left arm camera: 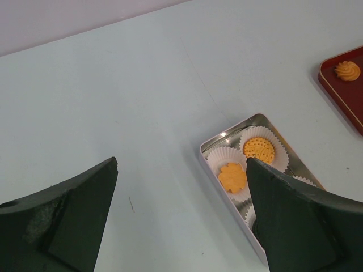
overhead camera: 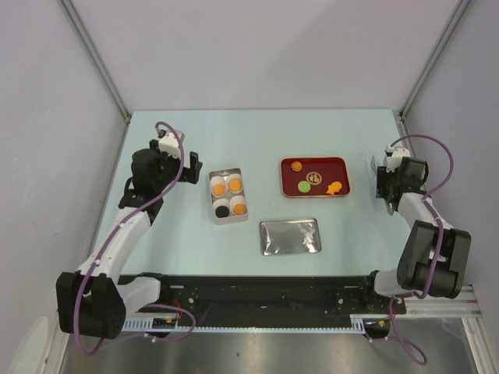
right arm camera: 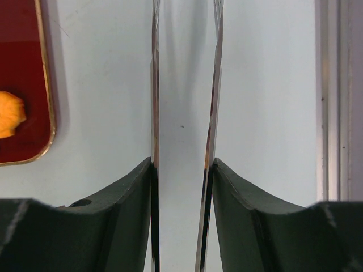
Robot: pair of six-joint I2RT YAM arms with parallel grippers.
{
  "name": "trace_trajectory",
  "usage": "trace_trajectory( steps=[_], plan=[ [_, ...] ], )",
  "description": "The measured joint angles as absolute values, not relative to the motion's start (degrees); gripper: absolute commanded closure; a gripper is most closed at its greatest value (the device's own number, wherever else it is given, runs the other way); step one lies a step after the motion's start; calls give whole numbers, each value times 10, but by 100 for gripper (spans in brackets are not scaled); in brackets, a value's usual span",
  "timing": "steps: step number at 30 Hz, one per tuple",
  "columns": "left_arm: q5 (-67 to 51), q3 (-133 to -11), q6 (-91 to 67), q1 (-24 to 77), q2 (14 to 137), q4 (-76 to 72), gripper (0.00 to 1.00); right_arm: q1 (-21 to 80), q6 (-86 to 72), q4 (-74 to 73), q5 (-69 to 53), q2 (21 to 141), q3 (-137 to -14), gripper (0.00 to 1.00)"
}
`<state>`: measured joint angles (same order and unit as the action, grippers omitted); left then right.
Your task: Pack the cookies
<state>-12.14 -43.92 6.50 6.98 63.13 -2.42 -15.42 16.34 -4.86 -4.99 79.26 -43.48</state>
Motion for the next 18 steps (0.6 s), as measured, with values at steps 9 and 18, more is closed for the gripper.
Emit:
trace_trajectory(
  steps=[9, 18],
  plan=[
    [-121, -439, 65, 70, 632, -24, 0, -166, 168, -5, -82, 829, -411, 51],
    [-121, -439, 65, 70, 635, -24, 0, -167, 188, 14, -102, 841, -411, 49]
  ],
)
